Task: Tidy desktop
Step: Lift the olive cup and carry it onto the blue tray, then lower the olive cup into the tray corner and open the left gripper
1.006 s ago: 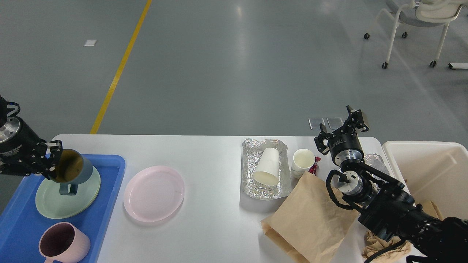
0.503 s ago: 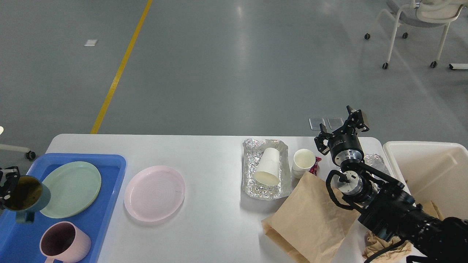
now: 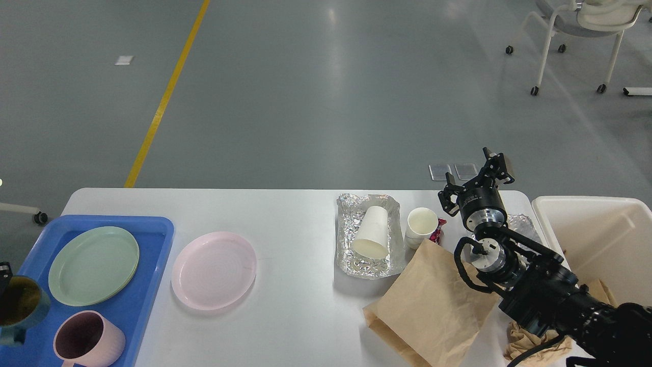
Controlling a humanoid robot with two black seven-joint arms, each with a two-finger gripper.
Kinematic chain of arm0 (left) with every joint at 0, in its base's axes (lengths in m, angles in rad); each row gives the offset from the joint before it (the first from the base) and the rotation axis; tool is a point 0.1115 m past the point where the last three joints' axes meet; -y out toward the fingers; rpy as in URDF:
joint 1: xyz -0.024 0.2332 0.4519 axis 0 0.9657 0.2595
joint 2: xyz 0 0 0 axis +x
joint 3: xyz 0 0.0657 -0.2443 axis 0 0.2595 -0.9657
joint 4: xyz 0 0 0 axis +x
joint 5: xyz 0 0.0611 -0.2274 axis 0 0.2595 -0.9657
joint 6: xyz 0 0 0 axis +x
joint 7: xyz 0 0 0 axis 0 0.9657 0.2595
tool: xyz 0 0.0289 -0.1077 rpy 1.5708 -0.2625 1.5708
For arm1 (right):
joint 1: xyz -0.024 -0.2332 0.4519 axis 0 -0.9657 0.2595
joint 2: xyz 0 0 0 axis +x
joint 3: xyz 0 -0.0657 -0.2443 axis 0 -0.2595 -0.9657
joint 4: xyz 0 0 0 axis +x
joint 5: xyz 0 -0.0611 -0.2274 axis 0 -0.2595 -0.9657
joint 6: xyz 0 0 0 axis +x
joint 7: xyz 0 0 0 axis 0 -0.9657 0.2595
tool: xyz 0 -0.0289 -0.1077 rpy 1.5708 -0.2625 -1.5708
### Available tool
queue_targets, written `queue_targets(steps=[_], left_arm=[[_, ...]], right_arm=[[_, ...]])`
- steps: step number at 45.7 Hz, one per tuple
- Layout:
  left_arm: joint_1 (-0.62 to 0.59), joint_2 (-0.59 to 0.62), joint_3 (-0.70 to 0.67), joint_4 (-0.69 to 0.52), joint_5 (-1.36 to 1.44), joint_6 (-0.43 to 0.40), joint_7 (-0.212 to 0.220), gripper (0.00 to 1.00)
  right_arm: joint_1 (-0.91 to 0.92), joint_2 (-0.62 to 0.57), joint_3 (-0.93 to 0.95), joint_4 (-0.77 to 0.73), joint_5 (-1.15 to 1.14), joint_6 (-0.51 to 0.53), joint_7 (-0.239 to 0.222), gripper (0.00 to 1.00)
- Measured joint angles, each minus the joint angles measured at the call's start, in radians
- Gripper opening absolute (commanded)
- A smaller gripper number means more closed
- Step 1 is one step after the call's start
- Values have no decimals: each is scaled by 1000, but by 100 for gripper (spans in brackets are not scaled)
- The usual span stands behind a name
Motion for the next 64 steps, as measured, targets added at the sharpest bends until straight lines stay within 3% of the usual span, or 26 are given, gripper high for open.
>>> queue_targets(steps=[6, 20, 27, 40, 52, 64], left_arm=[[20, -14, -3, 0, -2, 0, -7, 0], [96, -50, -29, -3, -3, 0, -69, 0], [147, -62, -41, -4, -3, 0, -120, 0], [158, -67, -40, -3, -3, 0, -129, 3], [161, -69, -26, -2, -4, 0, -128, 12], [174, -70, -23, 1, -2, 0, -127, 35]], right_arm=[[0, 0, 0, 0, 0, 0, 0, 100], [0, 0, 0, 0, 0, 0, 0, 100], [0, 0, 0, 0, 0, 0, 0, 100], [0, 0, 0, 0, 0, 0, 0, 100], [0, 0, 0, 0, 0, 0, 0, 100], [0, 0, 0, 0, 0, 0, 0, 100]])
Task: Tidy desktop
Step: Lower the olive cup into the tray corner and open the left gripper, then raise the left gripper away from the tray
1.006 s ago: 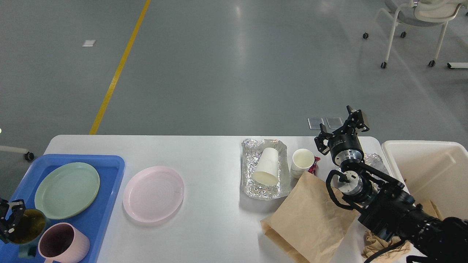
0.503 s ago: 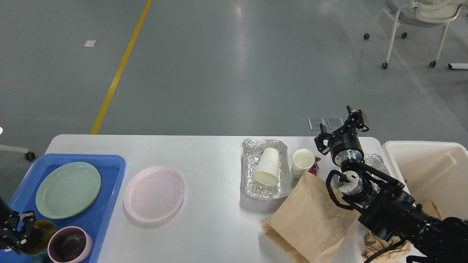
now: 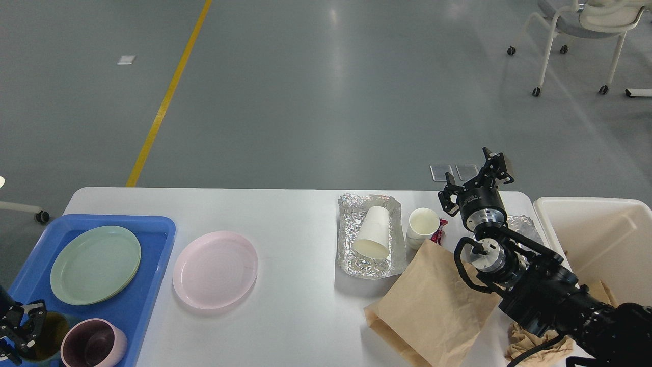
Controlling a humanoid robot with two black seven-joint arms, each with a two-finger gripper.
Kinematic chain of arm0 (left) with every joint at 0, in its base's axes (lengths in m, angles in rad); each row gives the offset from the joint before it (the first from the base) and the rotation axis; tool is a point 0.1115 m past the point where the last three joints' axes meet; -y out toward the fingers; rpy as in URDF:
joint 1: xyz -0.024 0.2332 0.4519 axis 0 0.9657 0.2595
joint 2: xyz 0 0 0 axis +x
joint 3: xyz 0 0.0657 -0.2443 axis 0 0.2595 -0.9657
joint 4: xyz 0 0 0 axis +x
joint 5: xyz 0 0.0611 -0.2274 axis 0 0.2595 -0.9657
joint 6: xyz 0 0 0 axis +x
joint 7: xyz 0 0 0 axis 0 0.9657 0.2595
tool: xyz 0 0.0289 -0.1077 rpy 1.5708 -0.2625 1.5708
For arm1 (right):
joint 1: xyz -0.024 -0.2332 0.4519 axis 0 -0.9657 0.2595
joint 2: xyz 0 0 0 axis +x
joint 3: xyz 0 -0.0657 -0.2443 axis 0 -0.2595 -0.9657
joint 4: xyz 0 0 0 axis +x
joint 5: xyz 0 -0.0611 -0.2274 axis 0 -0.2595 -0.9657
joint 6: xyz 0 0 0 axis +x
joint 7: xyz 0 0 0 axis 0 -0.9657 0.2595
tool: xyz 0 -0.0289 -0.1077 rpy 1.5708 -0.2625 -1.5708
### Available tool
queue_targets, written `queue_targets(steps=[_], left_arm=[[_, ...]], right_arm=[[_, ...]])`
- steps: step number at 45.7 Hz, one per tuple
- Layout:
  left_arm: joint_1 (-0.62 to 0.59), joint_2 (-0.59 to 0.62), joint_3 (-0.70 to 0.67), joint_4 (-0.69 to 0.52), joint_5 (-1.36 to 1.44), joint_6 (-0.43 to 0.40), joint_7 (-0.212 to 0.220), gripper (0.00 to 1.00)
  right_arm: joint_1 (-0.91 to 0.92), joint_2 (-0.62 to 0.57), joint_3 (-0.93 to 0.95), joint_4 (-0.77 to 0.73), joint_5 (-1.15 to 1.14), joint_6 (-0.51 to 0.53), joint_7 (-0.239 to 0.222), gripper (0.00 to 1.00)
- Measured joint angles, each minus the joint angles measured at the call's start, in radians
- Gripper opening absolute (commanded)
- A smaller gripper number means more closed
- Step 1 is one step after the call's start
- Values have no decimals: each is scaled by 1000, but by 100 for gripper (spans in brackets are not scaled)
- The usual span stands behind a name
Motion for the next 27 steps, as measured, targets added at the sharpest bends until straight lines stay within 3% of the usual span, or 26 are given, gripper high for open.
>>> queue_targets(steps=[17, 21, 25, 27], left_arm=[[9, 2, 0, 19, 0, 0, -2, 51], [9, 5, 0, 23, 0, 0, -2, 61], [6, 10, 1, 25, 0, 0, -2, 84], [1, 16, 4, 27, 0, 0, -2, 89]], right_arm=[[0, 0, 0, 0, 0, 0, 0, 100], [0, 0, 0, 0, 0, 0, 0, 100], [0, 0, 0, 0, 0, 0, 0, 100], [0, 0, 0, 0, 0, 0, 0, 100]])
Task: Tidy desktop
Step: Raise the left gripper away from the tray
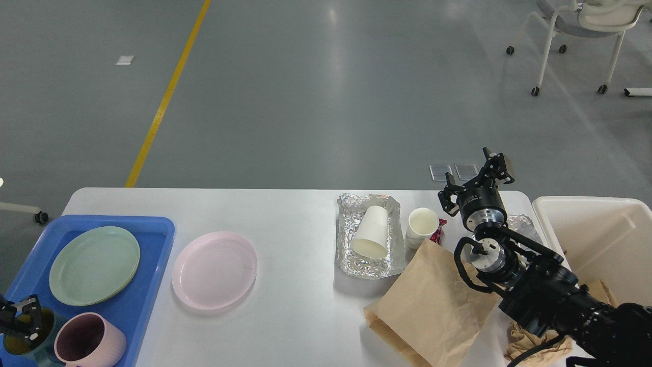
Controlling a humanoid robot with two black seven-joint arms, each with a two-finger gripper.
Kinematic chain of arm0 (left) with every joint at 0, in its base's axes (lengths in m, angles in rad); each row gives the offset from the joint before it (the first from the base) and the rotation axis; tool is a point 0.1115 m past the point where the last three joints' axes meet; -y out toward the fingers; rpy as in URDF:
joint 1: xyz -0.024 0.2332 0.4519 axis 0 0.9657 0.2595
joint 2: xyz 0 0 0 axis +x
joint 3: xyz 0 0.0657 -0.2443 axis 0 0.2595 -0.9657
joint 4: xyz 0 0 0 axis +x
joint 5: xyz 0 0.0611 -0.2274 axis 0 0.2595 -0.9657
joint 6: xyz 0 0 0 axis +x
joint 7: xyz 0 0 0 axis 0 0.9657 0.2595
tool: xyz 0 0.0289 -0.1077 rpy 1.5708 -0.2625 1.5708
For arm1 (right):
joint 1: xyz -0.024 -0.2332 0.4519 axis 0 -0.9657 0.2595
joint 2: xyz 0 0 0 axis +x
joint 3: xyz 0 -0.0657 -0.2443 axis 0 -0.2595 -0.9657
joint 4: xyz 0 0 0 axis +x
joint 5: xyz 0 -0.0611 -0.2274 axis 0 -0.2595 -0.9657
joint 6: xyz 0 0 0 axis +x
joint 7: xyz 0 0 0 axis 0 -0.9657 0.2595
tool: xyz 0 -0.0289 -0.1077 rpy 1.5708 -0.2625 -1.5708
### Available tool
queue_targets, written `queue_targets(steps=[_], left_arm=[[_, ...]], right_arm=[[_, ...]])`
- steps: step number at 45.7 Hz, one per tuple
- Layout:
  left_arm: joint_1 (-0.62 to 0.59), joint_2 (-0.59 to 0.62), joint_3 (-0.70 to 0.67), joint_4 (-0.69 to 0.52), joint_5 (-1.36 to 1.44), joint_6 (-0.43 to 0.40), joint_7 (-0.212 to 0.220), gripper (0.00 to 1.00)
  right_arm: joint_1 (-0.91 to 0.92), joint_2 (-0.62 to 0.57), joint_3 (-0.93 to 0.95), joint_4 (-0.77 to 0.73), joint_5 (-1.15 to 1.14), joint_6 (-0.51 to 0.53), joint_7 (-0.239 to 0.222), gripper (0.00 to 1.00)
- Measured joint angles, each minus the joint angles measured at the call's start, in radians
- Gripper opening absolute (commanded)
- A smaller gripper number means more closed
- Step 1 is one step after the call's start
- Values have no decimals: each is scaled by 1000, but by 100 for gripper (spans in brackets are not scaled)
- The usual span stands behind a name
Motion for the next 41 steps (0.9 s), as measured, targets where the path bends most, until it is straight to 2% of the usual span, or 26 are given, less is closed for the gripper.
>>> queue_targets(steps=[8, 18, 23, 37, 41], left_arm=[[-62, 13, 85, 16, 1, 0, -2, 92], [-238, -2, 260, 18, -2, 0, -12, 92], [-337, -47, 344, 18, -9, 0, -35, 92], [-502, -263, 558, 18, -106, 0, -201, 92], [-547, -299, 569, 16, -109, 0, -227, 92]], right_arm=[[0, 0, 0, 0, 0, 0, 0, 100], [0, 0, 0, 0, 0, 0, 0, 100], [0, 0, 0, 0, 0, 0, 0, 100], [0, 0, 0, 0, 0, 0, 0, 100], [0, 0, 0, 0, 0, 0, 0, 100]])
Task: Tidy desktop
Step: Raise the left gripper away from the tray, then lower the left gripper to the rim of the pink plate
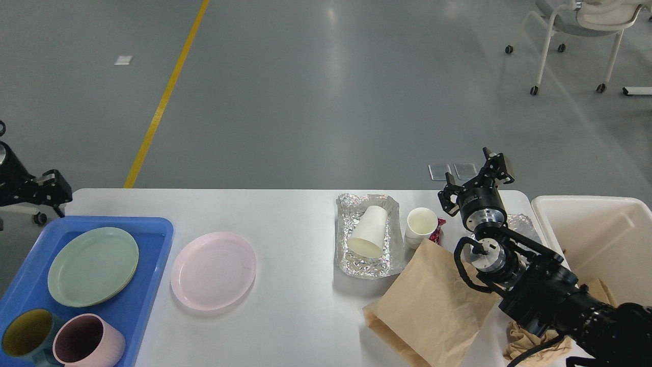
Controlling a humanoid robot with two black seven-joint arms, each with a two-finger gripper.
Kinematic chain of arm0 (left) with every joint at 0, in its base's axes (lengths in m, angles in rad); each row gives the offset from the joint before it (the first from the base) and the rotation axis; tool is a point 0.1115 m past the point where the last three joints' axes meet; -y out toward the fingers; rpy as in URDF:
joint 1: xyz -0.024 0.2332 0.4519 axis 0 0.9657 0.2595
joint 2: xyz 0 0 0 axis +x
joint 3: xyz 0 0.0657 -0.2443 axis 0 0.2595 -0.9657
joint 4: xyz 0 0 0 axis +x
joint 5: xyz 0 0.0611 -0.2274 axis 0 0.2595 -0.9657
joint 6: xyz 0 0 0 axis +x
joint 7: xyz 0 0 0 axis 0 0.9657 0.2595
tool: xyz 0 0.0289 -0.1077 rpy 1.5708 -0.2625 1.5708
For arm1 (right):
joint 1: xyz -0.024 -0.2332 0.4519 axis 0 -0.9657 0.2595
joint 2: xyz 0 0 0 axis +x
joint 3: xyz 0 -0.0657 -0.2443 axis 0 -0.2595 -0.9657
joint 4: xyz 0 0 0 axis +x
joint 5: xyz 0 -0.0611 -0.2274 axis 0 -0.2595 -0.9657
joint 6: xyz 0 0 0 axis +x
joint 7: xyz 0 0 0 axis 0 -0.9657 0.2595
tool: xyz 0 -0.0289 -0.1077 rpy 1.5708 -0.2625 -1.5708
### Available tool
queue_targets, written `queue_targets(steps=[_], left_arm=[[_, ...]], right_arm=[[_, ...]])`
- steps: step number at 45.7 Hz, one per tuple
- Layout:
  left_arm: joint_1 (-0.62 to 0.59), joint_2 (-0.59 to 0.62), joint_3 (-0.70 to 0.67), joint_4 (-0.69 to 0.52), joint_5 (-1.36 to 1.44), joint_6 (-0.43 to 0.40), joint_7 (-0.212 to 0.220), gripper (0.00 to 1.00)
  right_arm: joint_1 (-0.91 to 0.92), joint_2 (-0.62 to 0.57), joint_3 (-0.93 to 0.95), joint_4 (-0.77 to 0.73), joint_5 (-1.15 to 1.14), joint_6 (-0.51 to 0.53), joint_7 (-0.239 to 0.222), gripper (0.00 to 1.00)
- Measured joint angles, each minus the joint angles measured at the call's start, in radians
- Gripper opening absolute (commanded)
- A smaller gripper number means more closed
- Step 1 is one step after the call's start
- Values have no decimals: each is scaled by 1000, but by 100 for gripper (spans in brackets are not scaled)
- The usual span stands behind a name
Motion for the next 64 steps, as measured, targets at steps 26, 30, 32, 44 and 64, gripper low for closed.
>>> queue_targets(steps=[26, 30, 32, 44, 64], left_arm=[[-108, -153, -18, -9, 0, 0, -9, 95], [-90, -184, -25, -9, -1, 0, -9, 95], [-87, -196, -26, -9, -1, 0, -9, 95], [-28, -236, -27, 1, 0, 1, -4, 95], [177, -311, -178, 77, 6, 0, 4, 88]], right_arm=[[0, 0, 0, 0, 0, 0, 0, 100], [0, 0, 0, 0, 0, 0, 0, 100], [0, 0, 0, 0, 0, 0, 0, 100], [0, 0, 0, 0, 0, 0, 0, 100], [0, 0, 0, 0, 0, 0, 0, 100]])
